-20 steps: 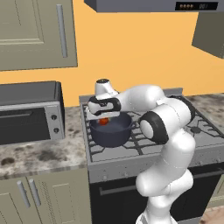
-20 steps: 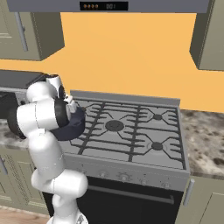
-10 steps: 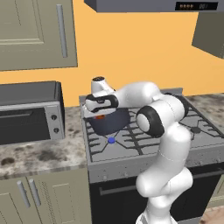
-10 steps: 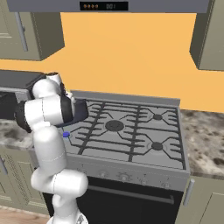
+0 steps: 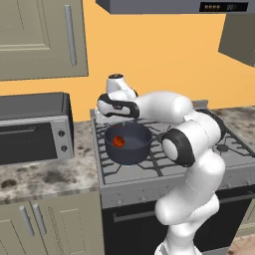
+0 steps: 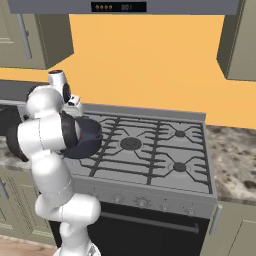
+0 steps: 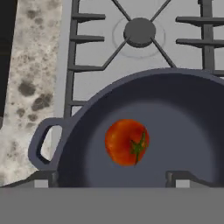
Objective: Turn on the burner for the pot on the stove. Wait thirty seconds for the pot to heat up. Then add the tomato to the pot.
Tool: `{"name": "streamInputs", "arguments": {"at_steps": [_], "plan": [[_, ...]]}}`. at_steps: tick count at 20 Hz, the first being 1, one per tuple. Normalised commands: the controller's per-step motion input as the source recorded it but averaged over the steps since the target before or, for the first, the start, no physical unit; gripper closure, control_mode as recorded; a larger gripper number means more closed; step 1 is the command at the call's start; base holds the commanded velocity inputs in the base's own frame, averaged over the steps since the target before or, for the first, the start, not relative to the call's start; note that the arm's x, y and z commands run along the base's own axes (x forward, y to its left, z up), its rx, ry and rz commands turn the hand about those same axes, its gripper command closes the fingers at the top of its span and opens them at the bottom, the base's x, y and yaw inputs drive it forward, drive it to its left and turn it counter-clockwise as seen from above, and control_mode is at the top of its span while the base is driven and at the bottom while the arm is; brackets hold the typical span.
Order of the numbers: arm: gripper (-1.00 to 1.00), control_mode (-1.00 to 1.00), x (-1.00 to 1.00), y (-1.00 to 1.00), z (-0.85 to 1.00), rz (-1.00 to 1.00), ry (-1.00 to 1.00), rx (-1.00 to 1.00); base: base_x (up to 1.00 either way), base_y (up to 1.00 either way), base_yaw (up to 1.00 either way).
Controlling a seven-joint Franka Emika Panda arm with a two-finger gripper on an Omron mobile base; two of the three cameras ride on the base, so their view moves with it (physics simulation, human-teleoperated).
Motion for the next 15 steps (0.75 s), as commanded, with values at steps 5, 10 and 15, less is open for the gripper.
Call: {"name": "streamInputs", "arguments": {"at_steps": [5,10,15], "plan": [[-1.00,-1.00,-0.93,-0.97,0.97,0.08,-0.27,0.04,0.00,0.00,0.00],[-1.00,-1.00,-0.49,-0.40,0.01,0.06,-0.07,0.01,0.00,0.00,0.00],[-1.00,-1.00,-0.31,-0.09,0.06,0.00,-0.16,0.04,0.00,0.00,0.00]]}}
